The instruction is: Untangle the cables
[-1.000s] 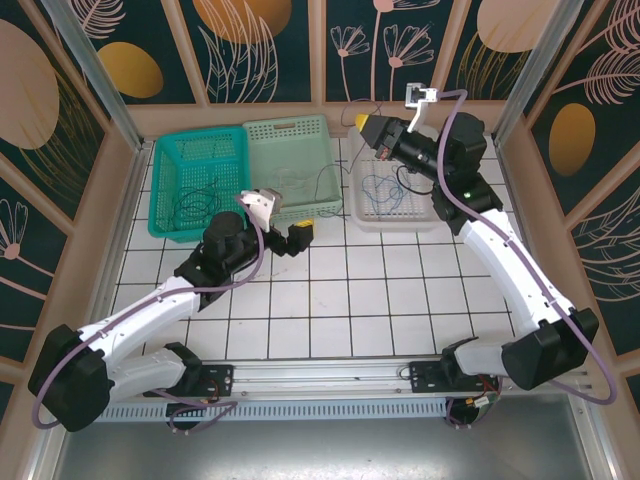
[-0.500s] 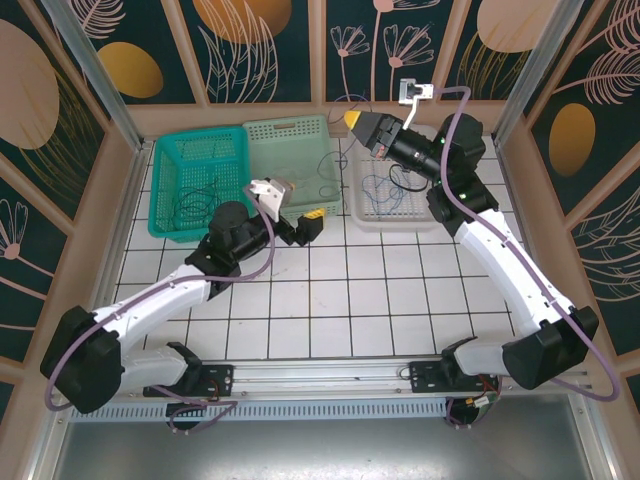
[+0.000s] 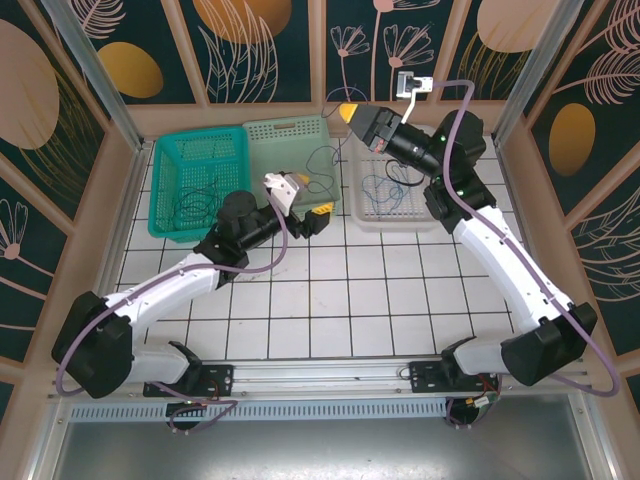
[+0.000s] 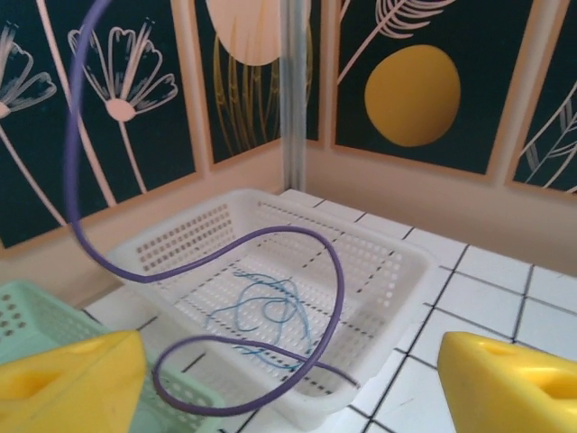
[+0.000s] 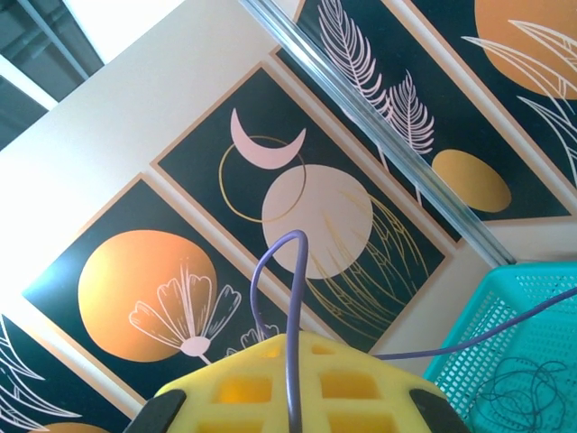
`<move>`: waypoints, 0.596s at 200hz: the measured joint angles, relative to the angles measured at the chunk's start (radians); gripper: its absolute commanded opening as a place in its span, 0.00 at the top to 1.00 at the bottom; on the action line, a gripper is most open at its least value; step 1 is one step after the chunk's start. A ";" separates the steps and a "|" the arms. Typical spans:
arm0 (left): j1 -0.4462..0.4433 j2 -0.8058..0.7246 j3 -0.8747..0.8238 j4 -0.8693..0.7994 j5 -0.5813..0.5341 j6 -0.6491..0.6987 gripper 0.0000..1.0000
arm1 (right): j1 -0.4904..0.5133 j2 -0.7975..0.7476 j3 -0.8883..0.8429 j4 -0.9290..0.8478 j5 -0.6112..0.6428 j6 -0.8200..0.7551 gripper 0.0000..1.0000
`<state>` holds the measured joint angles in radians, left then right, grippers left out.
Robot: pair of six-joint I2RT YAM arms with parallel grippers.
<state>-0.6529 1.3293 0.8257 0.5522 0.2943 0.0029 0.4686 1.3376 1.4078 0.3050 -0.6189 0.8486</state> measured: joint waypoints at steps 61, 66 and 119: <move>-0.001 0.079 0.031 0.031 0.073 -0.023 0.81 | 0.000 0.039 0.038 0.038 0.002 0.028 1.00; -0.001 0.079 0.031 0.031 0.073 -0.022 0.82 | 0.000 0.039 0.044 0.032 0.006 0.025 1.00; -0.001 0.075 -0.009 0.015 0.003 -0.033 0.93 | -0.031 0.040 0.126 -0.027 0.052 -0.044 1.00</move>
<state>-0.6540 1.4040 0.8165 0.5671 0.2974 -0.0299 0.4381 1.3777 1.5337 0.2783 -0.5667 0.8047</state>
